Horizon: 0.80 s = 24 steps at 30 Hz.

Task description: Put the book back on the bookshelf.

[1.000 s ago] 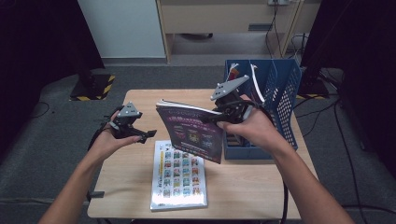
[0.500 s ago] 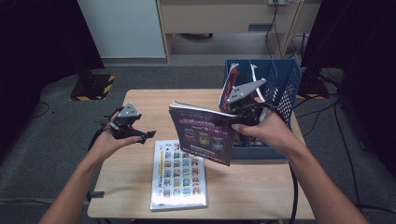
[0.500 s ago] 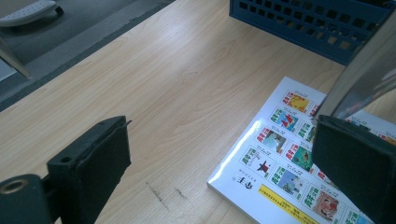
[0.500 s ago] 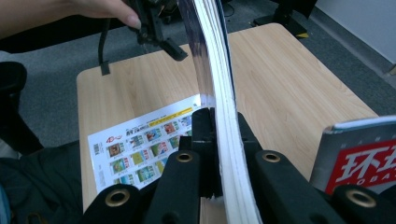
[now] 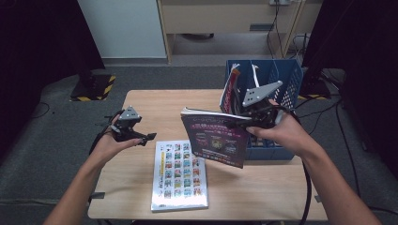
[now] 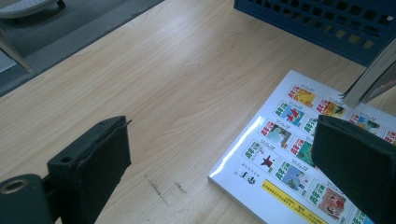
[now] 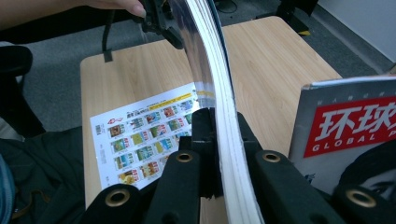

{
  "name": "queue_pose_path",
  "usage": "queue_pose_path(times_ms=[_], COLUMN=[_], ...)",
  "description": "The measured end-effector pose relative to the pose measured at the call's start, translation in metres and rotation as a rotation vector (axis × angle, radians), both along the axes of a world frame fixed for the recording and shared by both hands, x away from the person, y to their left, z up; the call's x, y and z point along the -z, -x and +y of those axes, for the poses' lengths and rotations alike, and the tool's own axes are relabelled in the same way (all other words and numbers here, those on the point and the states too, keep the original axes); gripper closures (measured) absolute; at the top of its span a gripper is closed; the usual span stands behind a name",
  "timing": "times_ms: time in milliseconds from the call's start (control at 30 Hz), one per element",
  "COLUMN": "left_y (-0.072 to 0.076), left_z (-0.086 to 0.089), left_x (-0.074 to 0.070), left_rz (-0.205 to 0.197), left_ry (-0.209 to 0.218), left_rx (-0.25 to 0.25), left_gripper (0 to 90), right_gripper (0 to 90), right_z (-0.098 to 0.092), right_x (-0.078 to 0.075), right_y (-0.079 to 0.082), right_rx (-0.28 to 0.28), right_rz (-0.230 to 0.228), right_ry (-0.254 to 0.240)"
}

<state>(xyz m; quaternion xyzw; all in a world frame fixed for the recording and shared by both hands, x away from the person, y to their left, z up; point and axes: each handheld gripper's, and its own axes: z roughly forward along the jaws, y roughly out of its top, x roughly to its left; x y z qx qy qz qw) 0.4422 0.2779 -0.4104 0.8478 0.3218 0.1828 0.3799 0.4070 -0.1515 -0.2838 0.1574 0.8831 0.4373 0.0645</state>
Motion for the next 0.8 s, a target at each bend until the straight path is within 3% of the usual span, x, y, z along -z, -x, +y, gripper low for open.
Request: queue_pose_path(times_ms=[567,800], left_y=[0.004,0.003], left_z=[-0.001,-0.003], left_x=[0.003,0.01], left_rz=[-0.006,0.006], left_ry=[0.004,-0.022], left_rx=[-0.004,-0.003], left_gripper=[4.2,3.9], right_gripper=[84.5,84.5], right_z=[-0.051,-0.072], right_x=[0.01,0.013], right_y=[0.013,0.02], right_rx=[0.058,0.097], right_rz=[0.007,0.022], right_ry=[-0.027,-0.048])
